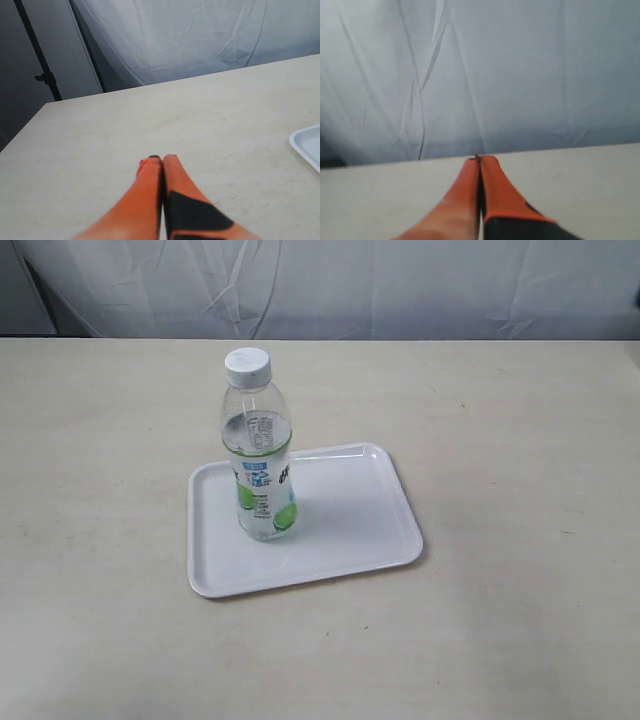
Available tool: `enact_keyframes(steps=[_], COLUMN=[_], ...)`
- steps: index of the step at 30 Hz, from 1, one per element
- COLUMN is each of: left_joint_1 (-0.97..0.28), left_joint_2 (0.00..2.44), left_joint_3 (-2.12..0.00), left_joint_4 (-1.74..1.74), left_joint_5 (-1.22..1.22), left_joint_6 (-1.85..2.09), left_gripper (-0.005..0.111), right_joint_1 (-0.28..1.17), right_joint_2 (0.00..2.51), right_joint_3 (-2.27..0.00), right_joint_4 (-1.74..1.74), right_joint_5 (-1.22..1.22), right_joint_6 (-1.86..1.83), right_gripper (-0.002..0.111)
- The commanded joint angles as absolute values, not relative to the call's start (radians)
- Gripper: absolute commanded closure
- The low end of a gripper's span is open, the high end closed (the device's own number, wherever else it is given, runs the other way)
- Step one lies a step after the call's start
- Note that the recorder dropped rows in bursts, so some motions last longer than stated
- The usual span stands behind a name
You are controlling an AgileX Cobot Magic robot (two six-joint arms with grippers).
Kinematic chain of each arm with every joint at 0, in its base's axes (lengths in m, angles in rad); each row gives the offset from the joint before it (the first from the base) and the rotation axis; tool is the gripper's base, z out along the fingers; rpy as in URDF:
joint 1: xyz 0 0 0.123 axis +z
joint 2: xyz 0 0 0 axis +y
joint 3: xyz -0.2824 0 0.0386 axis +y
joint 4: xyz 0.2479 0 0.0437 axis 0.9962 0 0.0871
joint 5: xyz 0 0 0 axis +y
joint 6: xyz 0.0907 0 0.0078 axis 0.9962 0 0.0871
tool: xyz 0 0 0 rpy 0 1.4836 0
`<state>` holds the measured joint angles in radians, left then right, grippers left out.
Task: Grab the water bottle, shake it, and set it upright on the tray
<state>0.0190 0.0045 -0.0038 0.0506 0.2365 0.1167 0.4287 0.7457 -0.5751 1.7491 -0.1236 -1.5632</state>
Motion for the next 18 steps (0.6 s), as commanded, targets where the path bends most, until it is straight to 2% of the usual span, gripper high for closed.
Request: enact_keyframes(steps=[1,6,11,16,18], left_joint_1=[0.019,0.019,0.019,0.019,0.019], left_joint_2=[0.0,0.0,0.0,0.0,0.0], left_joint_3=[0.0,0.0,0.0,0.0,0.0], left_joint_4=[0.047,0.047,0.047,0.047,0.047], left_joint_5=[0.232,0.232,0.232,0.232,0.232], left_joint_6=[0.113,0.113,0.113,0.113,0.113], left_gripper=[0.106,0.106,0.106,0.106,0.106], right_joint_1=[0.247,0.23,0.22,0.162,0.147], right_joint_2=[0.489,0.285,0.219,0.186,0.186], right_joint_3=[-0.472,-0.334,-0.185,-0.136,-0.136], right_joint_4=[1.744,1.744,1.696,1.093,0.779], right_joint_5=[-0.093,-0.127,-0.077,0.081,0.125], right_joint_6=[-1.578,-1.57,-1.485,-1.033,-0.736], right_gripper=[0.109,0.109,0.109,0.109,0.109])
